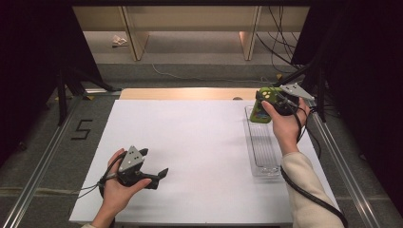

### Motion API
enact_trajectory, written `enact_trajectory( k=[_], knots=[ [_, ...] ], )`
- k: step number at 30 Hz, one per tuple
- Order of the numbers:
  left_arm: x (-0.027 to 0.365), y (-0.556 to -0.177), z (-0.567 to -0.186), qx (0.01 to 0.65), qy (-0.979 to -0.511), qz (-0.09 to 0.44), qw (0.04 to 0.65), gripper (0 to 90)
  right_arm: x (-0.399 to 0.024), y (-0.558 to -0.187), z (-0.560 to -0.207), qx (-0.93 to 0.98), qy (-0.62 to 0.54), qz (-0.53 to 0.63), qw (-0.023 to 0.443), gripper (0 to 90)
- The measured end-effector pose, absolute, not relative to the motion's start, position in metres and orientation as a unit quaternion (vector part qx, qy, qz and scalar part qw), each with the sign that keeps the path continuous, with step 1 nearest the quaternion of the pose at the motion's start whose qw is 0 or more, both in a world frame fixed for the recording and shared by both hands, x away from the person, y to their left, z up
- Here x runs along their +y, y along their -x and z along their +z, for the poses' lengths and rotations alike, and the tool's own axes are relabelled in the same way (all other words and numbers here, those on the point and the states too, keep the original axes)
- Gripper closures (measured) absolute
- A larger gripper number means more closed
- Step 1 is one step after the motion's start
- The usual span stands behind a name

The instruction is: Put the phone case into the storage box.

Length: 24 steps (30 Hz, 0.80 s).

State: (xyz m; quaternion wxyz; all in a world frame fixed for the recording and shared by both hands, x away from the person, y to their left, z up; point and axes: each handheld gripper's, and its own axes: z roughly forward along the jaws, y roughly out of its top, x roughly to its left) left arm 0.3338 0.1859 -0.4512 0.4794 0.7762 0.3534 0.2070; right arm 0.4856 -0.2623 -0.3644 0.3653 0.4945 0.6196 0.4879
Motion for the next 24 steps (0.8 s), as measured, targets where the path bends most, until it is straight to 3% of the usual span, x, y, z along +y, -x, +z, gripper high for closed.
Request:
enact_trajectory(
  k=[24],
  knots=[
    [0.187,-0.334,-0.451,0.354,-0.776,0.207,0.479,0.0,-0.261,-0.496,-0.367,0.624,-0.5,0.477,0.364,17.0]
  ],
)
